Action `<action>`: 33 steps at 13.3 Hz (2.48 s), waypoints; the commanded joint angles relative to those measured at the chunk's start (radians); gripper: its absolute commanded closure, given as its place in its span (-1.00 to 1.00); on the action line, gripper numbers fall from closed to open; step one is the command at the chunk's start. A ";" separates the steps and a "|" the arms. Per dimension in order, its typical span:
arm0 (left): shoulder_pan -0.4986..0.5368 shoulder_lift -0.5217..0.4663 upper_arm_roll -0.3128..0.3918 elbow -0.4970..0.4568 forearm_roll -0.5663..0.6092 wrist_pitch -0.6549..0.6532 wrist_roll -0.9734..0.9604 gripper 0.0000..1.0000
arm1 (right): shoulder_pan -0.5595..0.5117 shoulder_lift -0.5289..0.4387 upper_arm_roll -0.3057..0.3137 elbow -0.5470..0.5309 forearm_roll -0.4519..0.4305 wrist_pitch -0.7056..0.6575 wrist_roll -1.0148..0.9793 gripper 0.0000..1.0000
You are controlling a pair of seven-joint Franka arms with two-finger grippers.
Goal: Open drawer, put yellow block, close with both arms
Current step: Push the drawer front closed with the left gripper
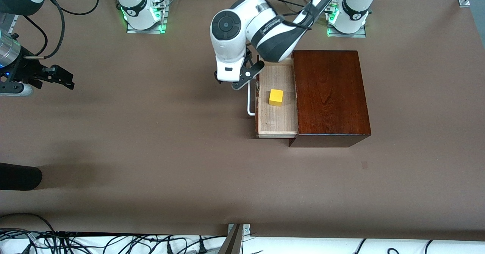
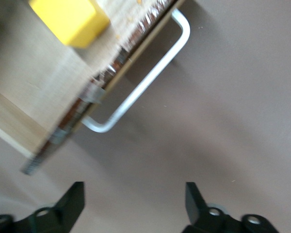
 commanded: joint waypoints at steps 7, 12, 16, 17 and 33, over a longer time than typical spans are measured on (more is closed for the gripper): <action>-0.013 0.071 0.046 0.005 0.019 0.039 -0.081 1.00 | -0.011 0.001 -0.027 -0.007 0.066 -0.018 0.014 -1.00; -0.011 0.091 0.067 0.002 0.024 0.039 -0.076 1.00 | -0.010 0.001 -0.025 -0.005 0.067 -0.016 0.014 -1.00; -0.008 0.096 0.099 -0.003 0.041 0.037 -0.089 1.00 | -0.010 0.001 -0.027 -0.001 0.064 -0.016 0.012 -1.00; -0.008 0.099 0.115 -0.003 0.041 0.035 -0.104 1.00 | -0.010 0.001 -0.025 0.001 0.063 -0.016 0.011 -1.00; 0.039 0.019 0.181 -0.099 0.168 -0.090 0.175 1.00 | -0.010 0.003 -0.024 0.030 0.047 -0.018 0.006 -1.00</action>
